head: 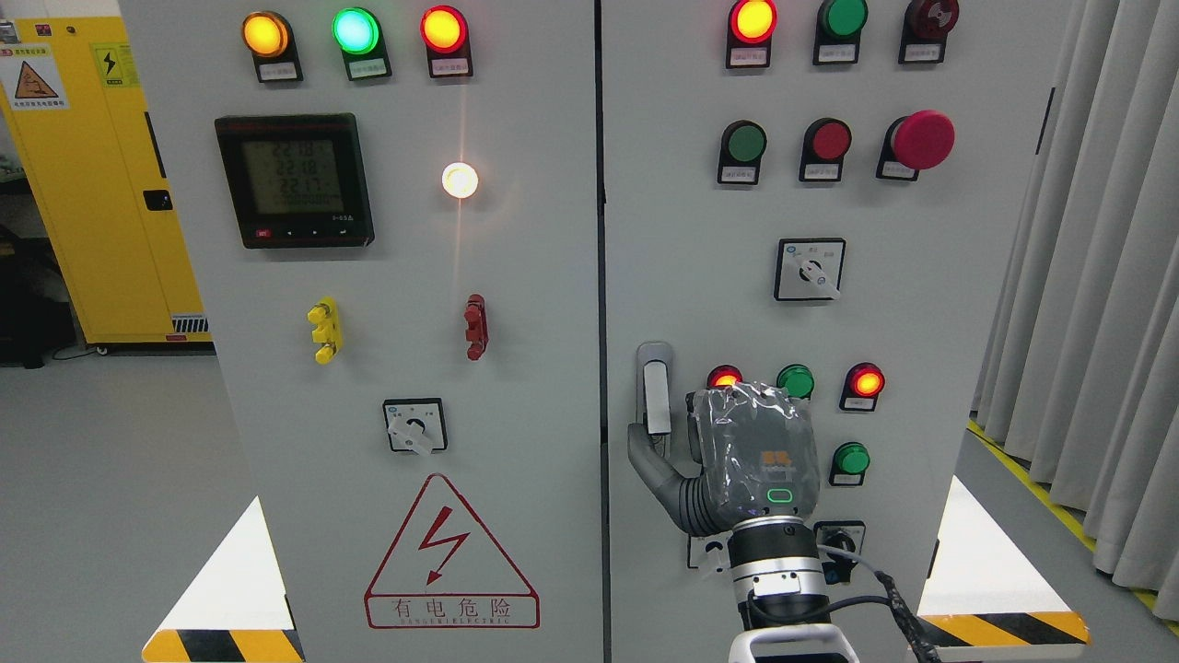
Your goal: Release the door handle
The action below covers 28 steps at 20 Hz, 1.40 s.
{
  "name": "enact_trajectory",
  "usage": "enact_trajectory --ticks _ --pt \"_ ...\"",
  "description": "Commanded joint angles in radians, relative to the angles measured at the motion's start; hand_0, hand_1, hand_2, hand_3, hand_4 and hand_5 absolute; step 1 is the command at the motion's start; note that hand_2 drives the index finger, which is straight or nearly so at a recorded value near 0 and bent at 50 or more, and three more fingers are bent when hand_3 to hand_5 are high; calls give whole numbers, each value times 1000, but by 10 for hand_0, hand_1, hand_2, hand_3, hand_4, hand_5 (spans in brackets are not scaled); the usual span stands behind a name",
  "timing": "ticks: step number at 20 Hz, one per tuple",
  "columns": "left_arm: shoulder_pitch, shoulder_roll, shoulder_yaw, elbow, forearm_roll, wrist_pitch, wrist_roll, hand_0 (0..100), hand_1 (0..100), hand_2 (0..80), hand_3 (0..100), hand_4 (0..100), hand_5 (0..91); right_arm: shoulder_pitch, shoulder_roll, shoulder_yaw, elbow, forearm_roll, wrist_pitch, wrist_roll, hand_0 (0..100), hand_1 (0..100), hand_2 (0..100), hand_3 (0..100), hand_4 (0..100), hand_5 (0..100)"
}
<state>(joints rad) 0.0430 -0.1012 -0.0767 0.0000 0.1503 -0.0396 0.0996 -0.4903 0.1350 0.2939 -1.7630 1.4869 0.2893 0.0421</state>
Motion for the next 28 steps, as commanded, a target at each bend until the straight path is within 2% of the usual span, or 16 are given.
enact_trajectory --ticks 1,10,14,17,28 --pt "0 0 0 -15 0 0 0 120 556 0 0 0 0 2 0 -4 -3 0 2 -4 396 305 1000 1000 1000 1000" --pt "0 0 0 -15 0 0 0 120 556 0 0 0 0 13 0 -6 -6 1 2 -5 414 318 1000 1000 1000 1000" --pt "0 0 0 -15 0 0 0 120 556 0 0 0 0 13 0 -6 -6 1 2 -5 433 326 1000 1000 1000 1000" --pt "0 0 0 -15 0 0 0 120 556 0 0 0 0 15 0 -4 -4 -2 27 -7 451 327 1000 1000 1000 1000" --pt "0 0 0 -15 0 0 0 120 556 0 0 0 0 18 0 -6 -6 -2 28 -11 513 321 1000 1000 1000 1000"
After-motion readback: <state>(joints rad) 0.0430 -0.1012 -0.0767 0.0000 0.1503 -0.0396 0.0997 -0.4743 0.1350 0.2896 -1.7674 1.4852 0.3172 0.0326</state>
